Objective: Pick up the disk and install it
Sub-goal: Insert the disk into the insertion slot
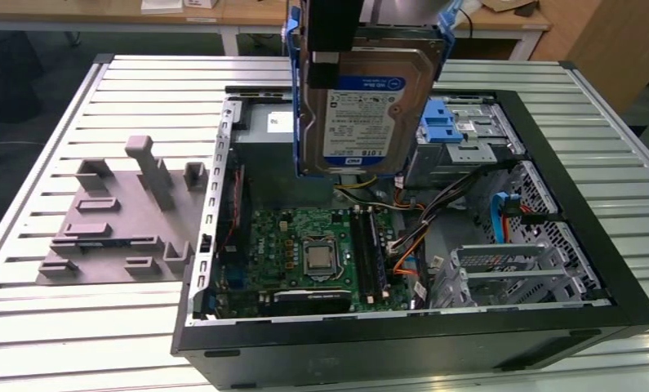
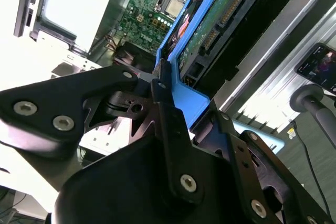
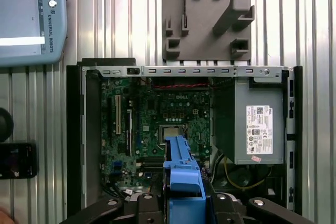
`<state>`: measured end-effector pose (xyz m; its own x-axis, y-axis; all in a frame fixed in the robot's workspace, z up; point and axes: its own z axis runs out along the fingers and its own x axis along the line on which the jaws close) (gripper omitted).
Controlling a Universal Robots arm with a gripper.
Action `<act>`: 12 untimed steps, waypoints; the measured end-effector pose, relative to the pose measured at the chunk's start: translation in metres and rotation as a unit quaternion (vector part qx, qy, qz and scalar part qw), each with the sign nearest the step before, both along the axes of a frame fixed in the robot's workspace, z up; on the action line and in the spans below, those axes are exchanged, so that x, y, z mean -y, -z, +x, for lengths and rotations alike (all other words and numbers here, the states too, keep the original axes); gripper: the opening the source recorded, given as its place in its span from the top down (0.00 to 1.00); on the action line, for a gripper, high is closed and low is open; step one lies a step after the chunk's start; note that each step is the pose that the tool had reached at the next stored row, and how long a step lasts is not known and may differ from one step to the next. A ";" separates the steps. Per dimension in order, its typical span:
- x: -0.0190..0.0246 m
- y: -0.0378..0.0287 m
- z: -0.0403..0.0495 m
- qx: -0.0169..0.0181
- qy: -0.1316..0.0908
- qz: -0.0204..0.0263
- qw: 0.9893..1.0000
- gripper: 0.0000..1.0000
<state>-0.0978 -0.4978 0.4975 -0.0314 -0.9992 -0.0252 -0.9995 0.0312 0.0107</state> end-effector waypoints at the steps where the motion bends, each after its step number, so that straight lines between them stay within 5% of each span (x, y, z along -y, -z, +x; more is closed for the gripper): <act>1: 0.0029 0.0001 0.0000 0.000 0.000 0.000 1.000 0.64; 6: 0.0142 0.0009 0.0000 0.000 0.000 0.000 1.000 0.64; 12: 0.0171 0.0018 0.0021 0.000 0.000 0.000 1.000 0.64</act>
